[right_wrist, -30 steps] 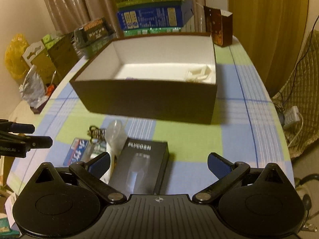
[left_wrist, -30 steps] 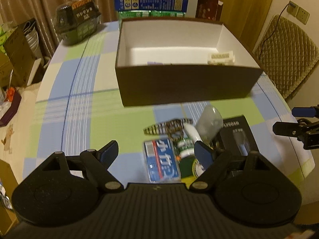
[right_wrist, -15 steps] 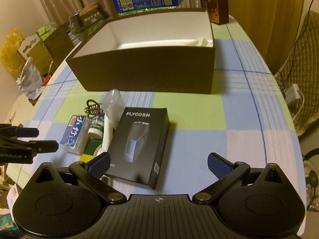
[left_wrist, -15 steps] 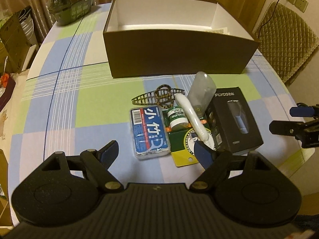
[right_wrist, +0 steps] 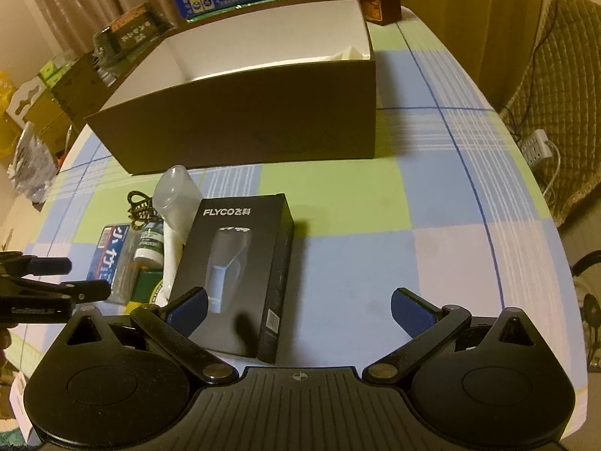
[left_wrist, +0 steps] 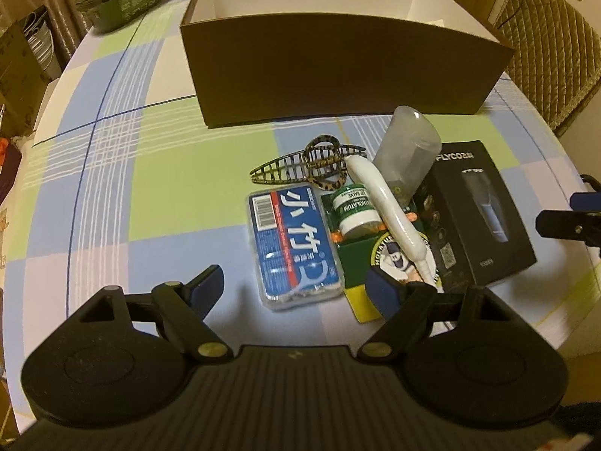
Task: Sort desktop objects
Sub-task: 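Move both tools back over the items beside the box, then grasp the blue toothbrush pack with the left tool while the right grasps the clear cup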
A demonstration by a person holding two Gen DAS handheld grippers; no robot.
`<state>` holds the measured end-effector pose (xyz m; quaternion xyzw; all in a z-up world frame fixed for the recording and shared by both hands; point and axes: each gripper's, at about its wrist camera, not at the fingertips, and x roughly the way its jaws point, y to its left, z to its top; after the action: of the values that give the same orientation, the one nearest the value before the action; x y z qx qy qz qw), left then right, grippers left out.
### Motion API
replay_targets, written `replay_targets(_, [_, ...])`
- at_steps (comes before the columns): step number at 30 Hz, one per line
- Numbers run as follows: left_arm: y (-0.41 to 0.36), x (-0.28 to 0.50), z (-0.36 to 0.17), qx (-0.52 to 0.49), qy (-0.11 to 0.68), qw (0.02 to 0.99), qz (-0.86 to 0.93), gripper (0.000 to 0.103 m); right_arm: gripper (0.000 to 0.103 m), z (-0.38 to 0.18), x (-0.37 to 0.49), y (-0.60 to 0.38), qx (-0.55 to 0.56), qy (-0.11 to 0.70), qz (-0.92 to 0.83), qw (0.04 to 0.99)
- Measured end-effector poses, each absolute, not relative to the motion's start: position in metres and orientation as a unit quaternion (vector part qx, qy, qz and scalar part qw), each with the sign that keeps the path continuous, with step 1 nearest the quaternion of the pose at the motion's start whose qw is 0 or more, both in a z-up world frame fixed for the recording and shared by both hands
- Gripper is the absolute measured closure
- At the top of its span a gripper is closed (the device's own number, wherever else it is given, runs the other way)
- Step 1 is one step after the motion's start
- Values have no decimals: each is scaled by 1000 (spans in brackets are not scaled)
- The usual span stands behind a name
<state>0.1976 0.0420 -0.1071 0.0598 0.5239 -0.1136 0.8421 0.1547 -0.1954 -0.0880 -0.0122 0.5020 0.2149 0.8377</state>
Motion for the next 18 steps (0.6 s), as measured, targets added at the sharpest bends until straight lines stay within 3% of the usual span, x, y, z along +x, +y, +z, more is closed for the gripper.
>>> replay_targets(11, [35, 228, -136, 89, 533, 833, -118, 28, 2, -90, 163, -193, 2, 503, 194, 842])
replay_targets(14, [36, 231, -140, 87, 535, 830, -131, 44, 2, -90, 165, -190, 6, 503, 193, 843])
replay_targets(18, [42, 230, -141, 86, 531, 832, -137, 46, 2, -91, 167, -180, 7, 501, 205, 841])
